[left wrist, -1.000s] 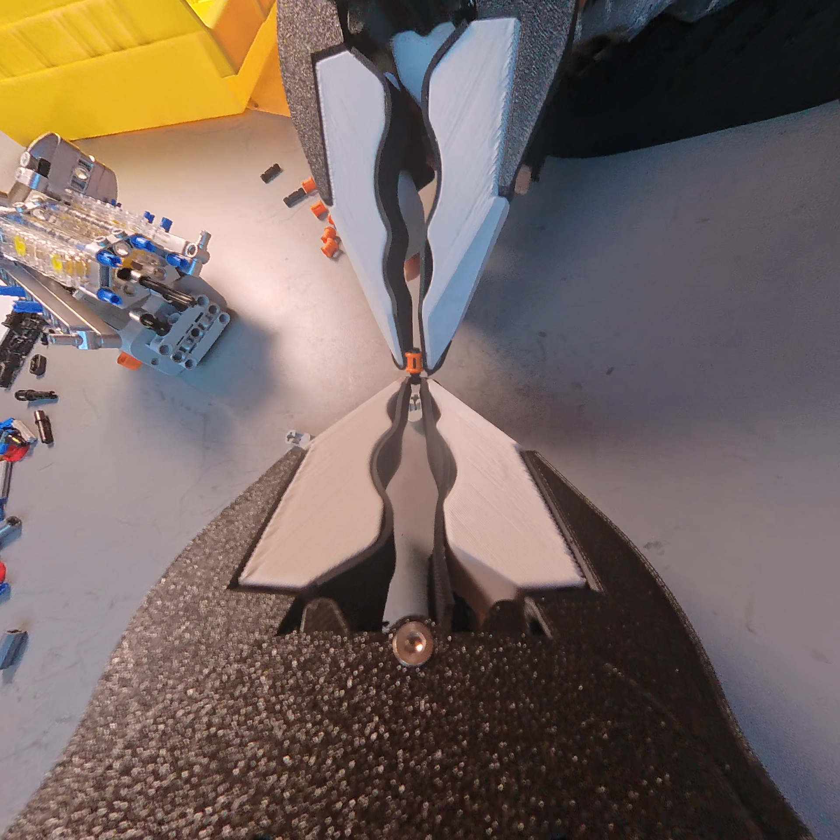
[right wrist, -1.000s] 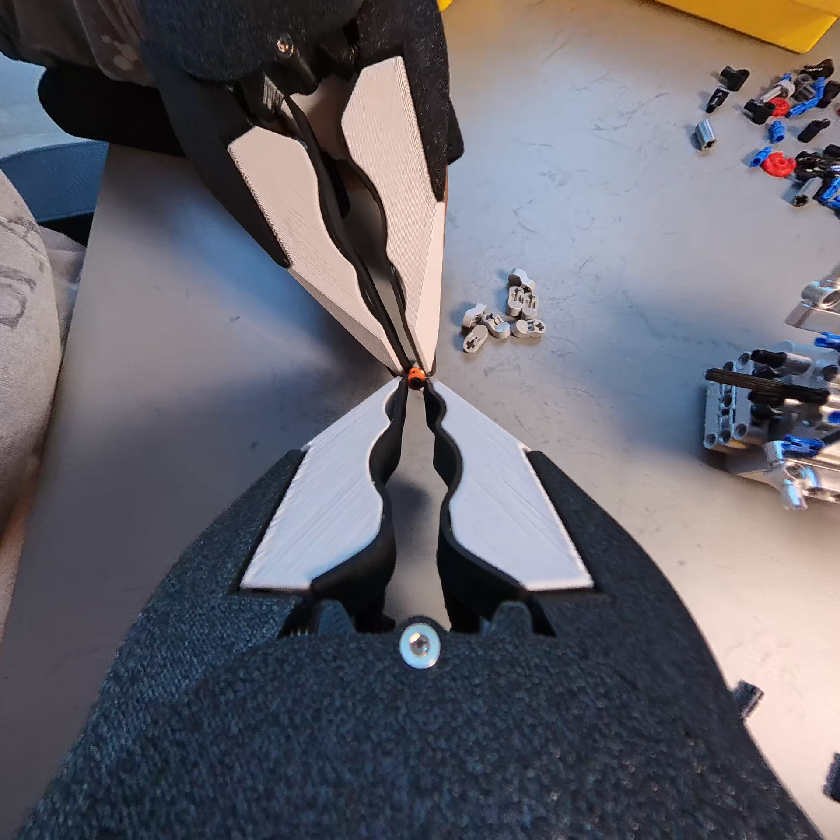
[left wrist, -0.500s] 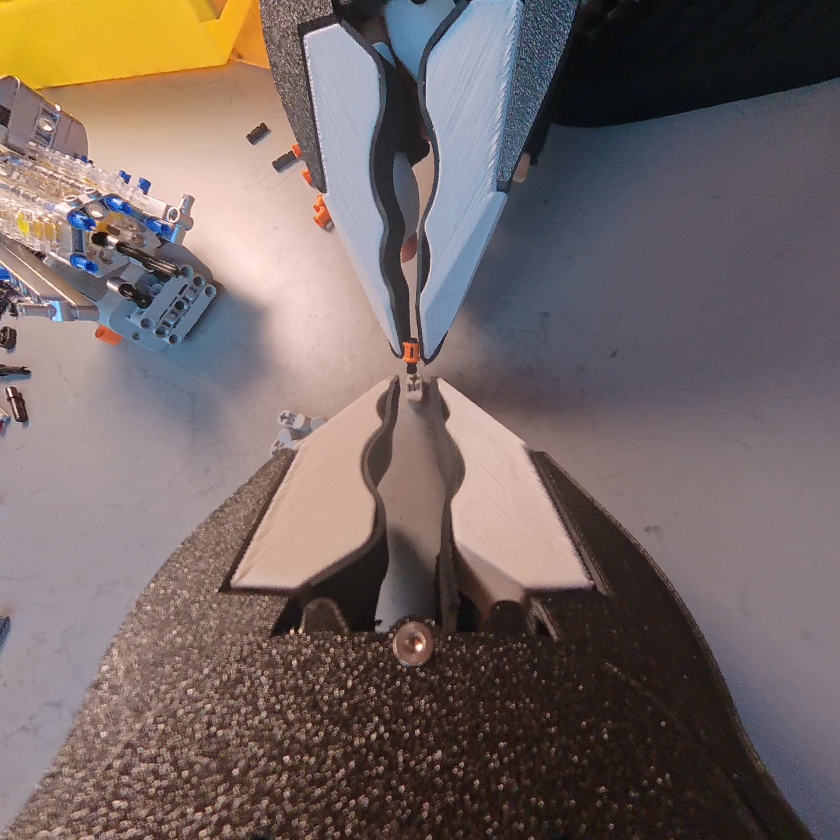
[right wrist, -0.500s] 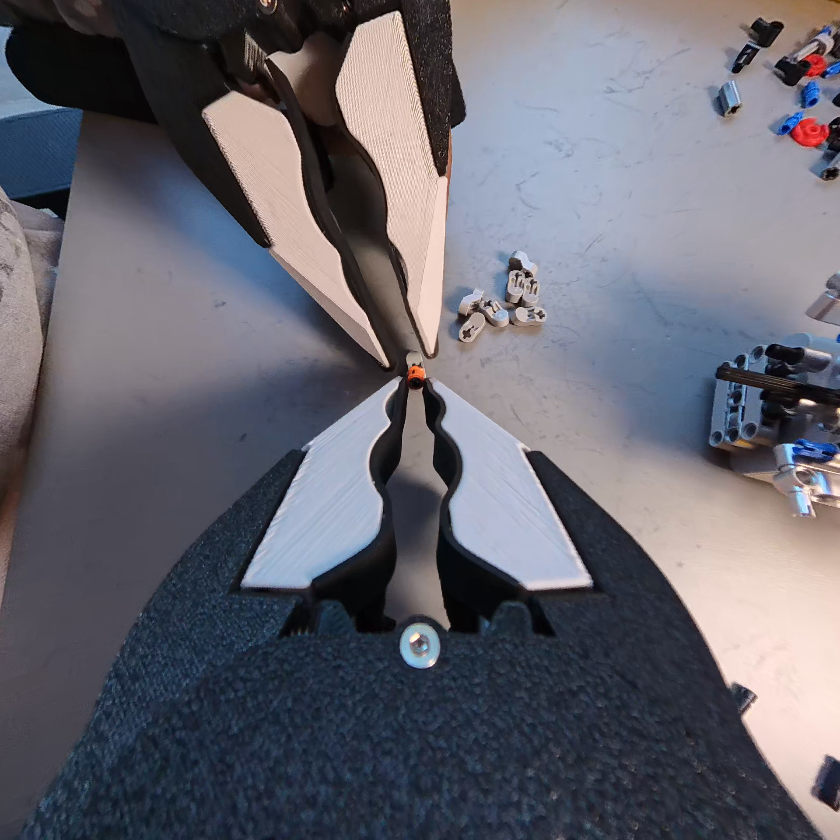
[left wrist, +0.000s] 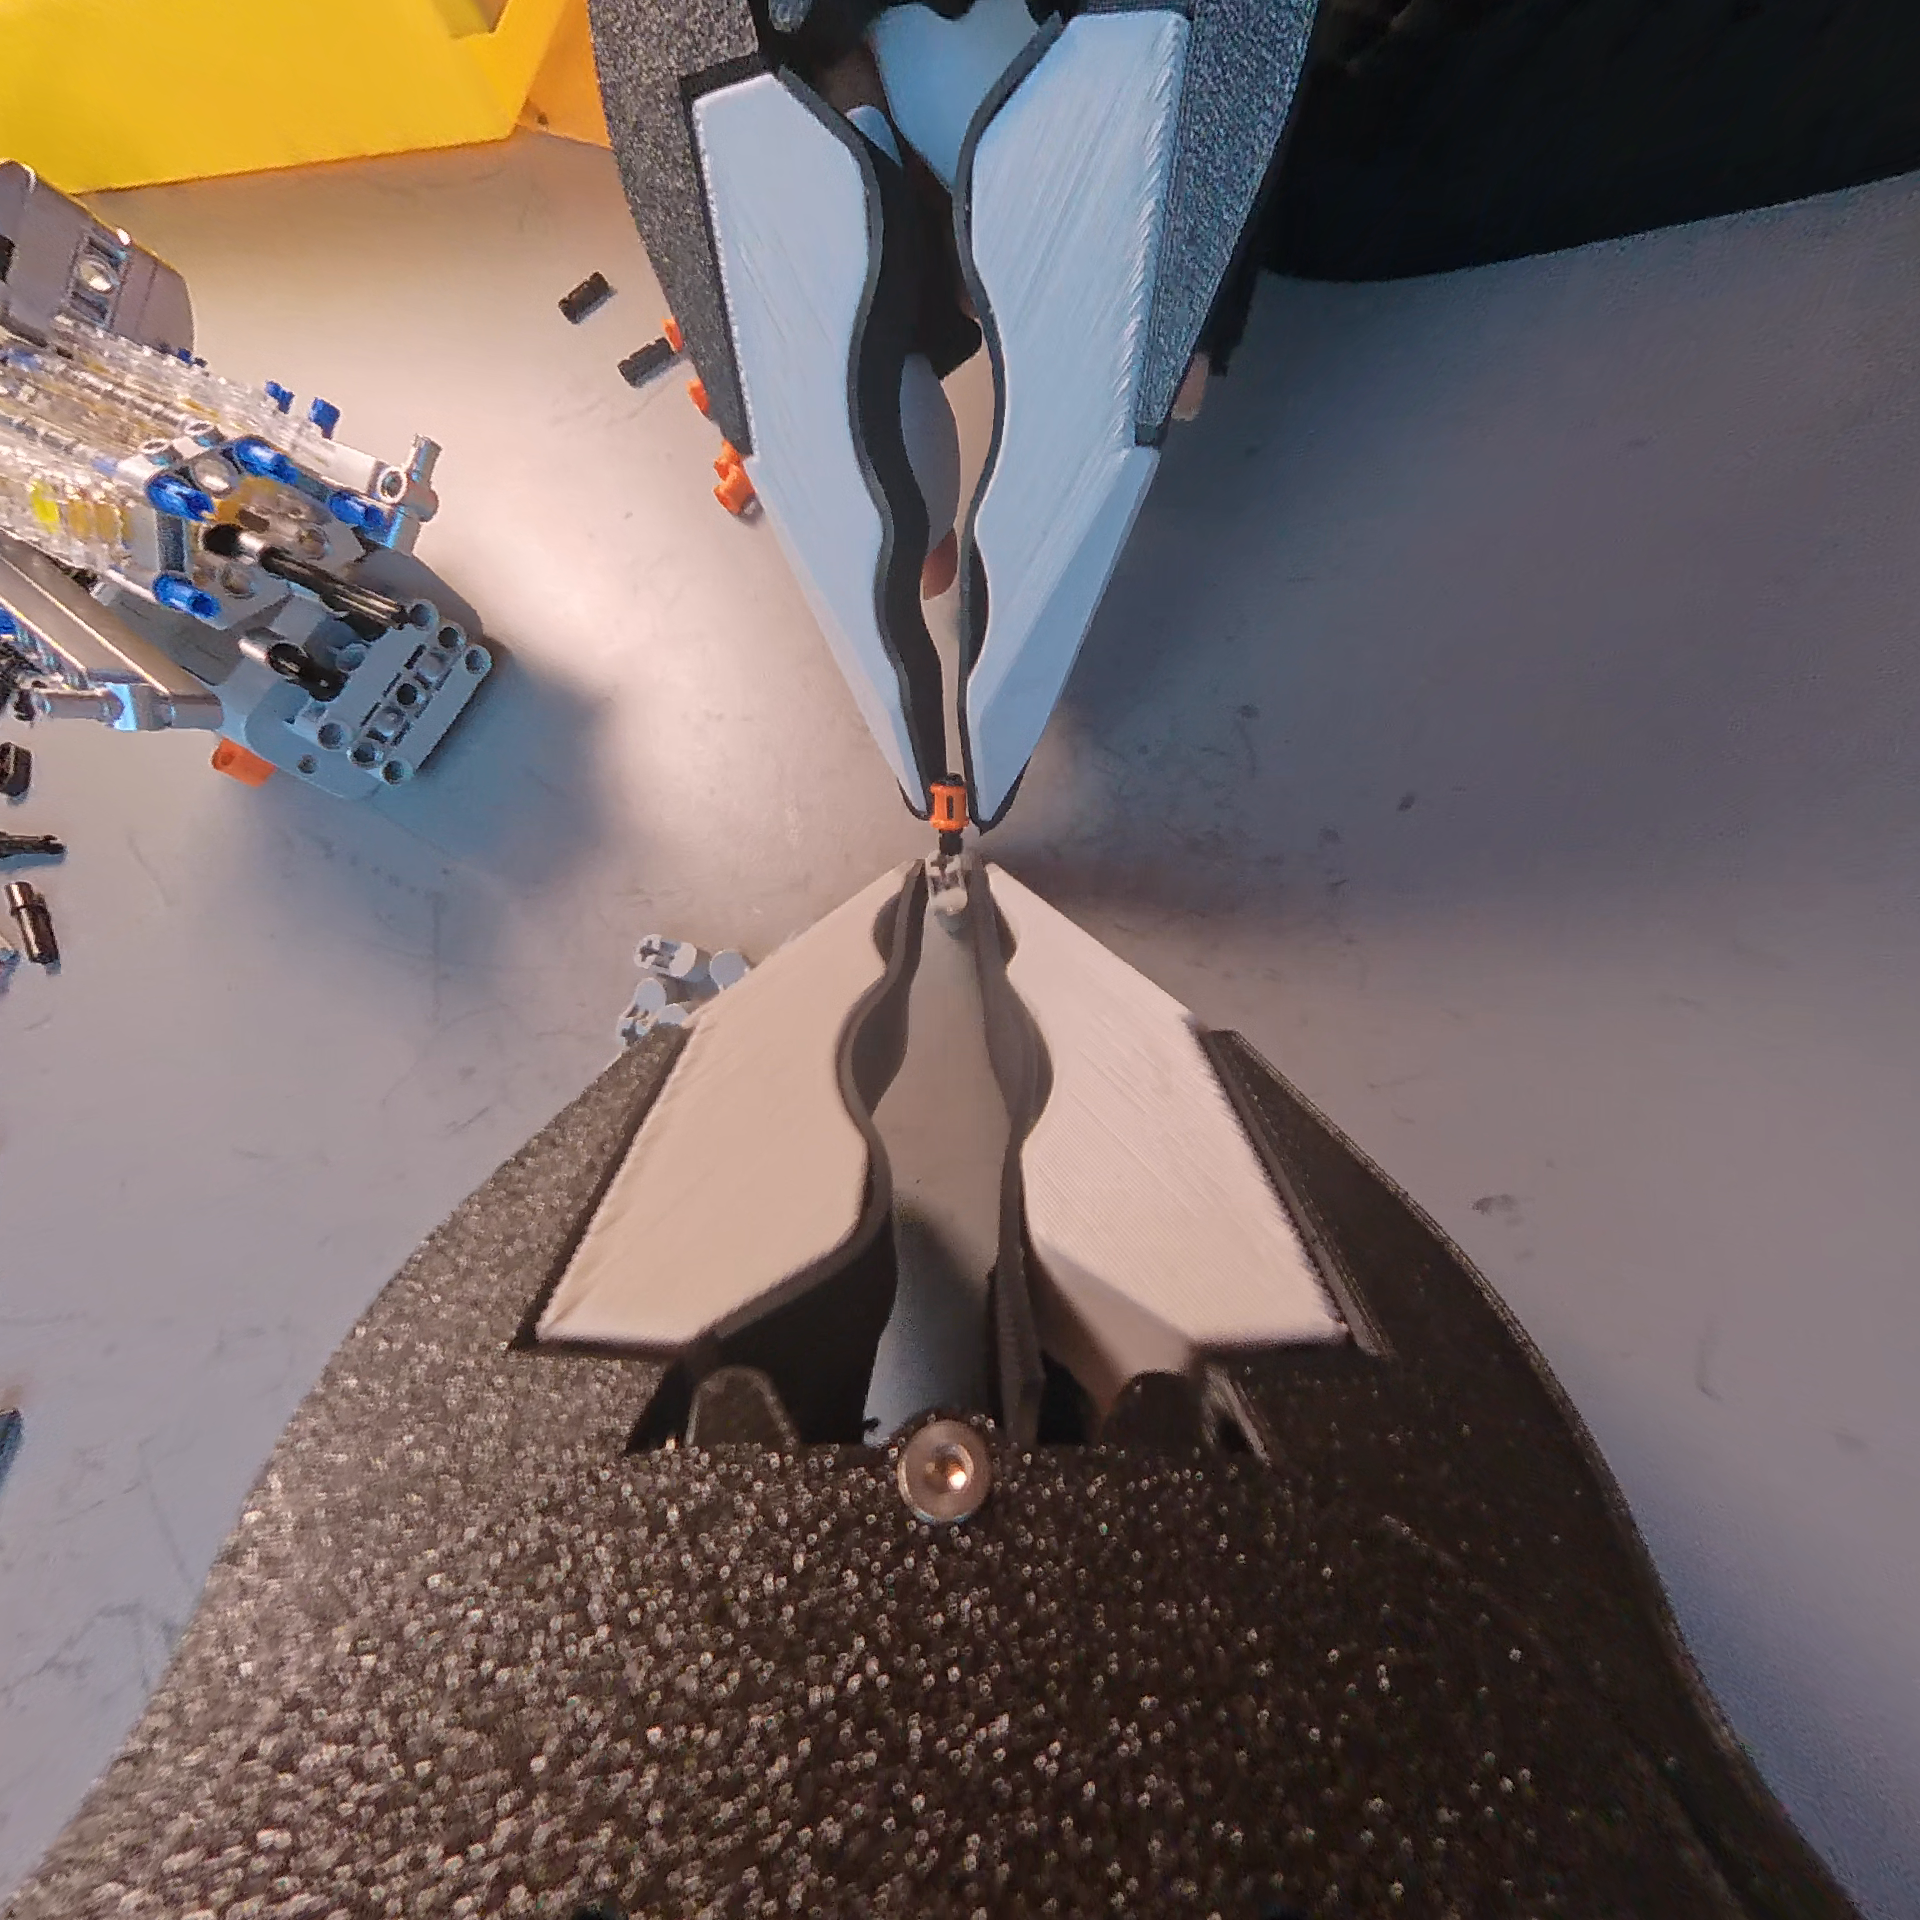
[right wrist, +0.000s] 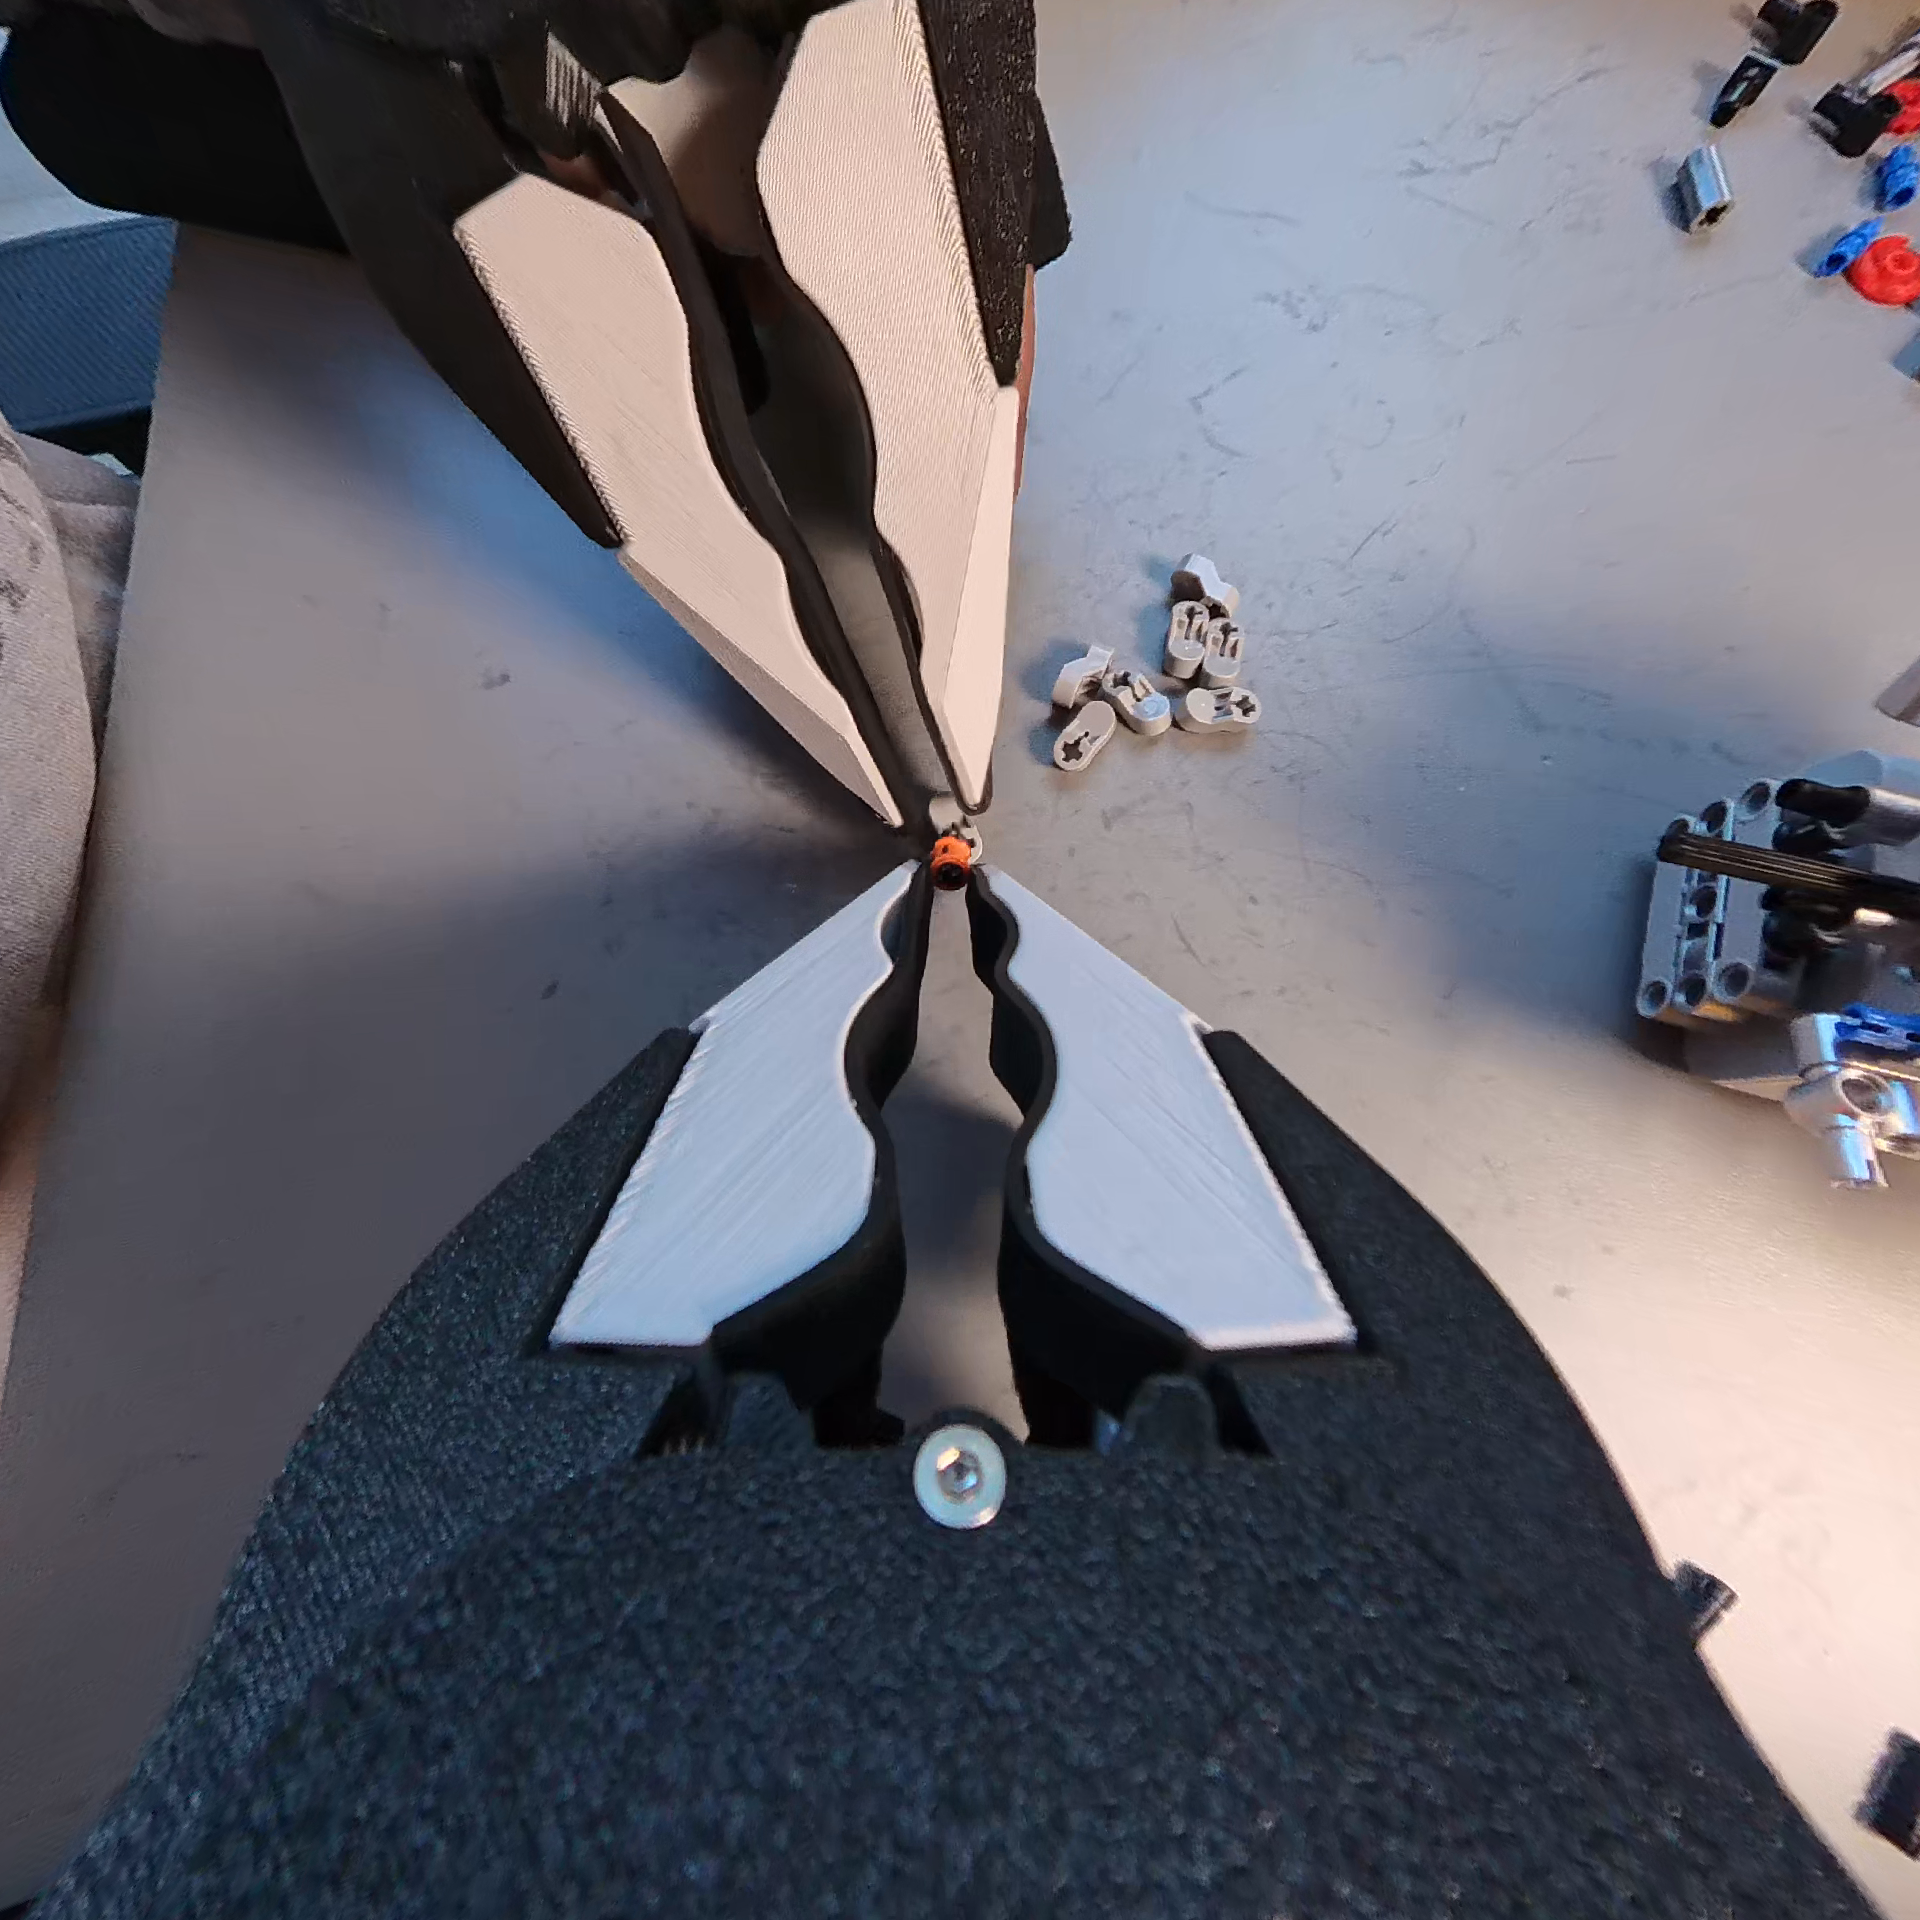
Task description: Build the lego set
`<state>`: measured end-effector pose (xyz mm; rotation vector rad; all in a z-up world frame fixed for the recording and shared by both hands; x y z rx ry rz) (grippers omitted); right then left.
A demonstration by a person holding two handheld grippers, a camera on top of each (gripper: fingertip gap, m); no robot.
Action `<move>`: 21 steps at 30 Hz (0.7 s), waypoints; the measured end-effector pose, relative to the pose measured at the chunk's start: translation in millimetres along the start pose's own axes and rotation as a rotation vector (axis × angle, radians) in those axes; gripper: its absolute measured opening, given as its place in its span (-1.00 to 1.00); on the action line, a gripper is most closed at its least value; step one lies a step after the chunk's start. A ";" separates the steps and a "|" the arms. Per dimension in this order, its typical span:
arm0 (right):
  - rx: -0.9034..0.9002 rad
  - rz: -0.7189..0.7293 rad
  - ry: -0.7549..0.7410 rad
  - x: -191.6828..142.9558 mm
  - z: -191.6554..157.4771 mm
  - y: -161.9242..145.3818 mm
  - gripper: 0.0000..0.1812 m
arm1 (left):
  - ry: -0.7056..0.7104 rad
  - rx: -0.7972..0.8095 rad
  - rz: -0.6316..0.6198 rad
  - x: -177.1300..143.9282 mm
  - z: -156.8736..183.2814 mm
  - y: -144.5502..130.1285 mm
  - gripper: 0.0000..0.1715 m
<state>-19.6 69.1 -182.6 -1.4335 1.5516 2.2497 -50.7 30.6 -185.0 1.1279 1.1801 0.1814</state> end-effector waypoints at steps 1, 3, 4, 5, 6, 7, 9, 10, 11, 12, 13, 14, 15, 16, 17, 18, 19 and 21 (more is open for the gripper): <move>0.001 0.006 0.002 -0.4 -0.3 0.6 -0.94 | -0.002 0.002 0.005 -0.3 0.6 0.7 -0.93; -0.001 0.024 0.007 -1.1 -1.6 3.0 -0.94 | -0.002 0.011 0.014 -0.2 1.8 2.4 -0.93; -0.002 0.031 0.011 -1.4 -2.4 4.1 -0.94 | -0.001 0.015 0.017 0.1 2.2 3.2 -0.94; -0.004 0.036 0.013 -1.6 -3.1 5.1 -0.94 | 0.001 0.018 0.021 0.3 2.5 4.1 -0.95; -0.007 0.039 0.011 -1.8 -3.2 5.4 -0.94 | 0.000 0.019 0.023 0.2 2.9 4.6 -0.96; -0.009 0.041 0.011 -2.0 -3.4 5.6 -0.94 | -0.002 0.019 0.024 0.3 3.3 4.8 -0.97; -0.010 0.051 0.015 -2.2 -4.2 5.9 -0.94 | -0.006 0.021 0.027 0.0 3.9 5.1 -0.97; -0.009 0.056 0.019 -2.6 -4.6 6.0 -0.94 | -0.008 0.025 0.029 -0.3 4.4 5.2 -0.97; -0.007 0.061 0.022 -2.9 -4.8 6.0 -0.94 | -0.007 0.030 0.031 -0.6 4.6 5.6 -0.97; -0.005 0.067 0.026 -3.3 -5.2 6.3 -0.94 | -0.005 0.034 0.033 -1.0 4.8 6.0 -0.97; -0.002 0.073 0.027 -3.7 -5.3 6.5 -0.94 | -0.004 0.037 0.035 -1.3 4.9 6.5 -0.97; -0.002 0.080 0.029 -4.0 -5.5 6.9 -0.93 | -0.004 0.040 0.036 -1.7 5.1 6.9 -0.97; -0.004 0.087 0.028 -4.3 -5.9 7.4 -0.93 | -0.002 0.044 0.037 -2.0 5.2 7.3 -0.98; -0.007 0.091 0.028 -4.5 -6.4 7.6 -0.93 | -0.002 0.049 0.036 -2.3 5.5 7.5 -0.98; -0.009 0.093 0.028 -4.3 -6.6 7.8 -0.93 | -0.002 0.051 0.035 -2.3 5.9 7.4 -0.98; -0.012 0.093 0.027 -4.2 -6.9 7.8 -0.93 | -0.003 0.051 0.033 -2.4 6.1 7.3 -0.98; -0.017 0.093 0.027 -3.9 -7.5 7.8 -0.93 | -0.005 0.052 0.030 -2.3 6.4 7.1 -0.98; -0.027 0.096 0.023 -3.3 -8.1 8.3 -0.93 | -0.007 0.051 0.021 -2.2 6.9 6.3 -0.98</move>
Point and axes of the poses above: each gripper's, where its closed fingertips meet, x out along the fingers, y out of its top, z = x × y across the jaws, the point moved 3 cm from there along -x, back along the fingers, and after that the axes turned 9 degrees about -x, right-handed, at the moved point
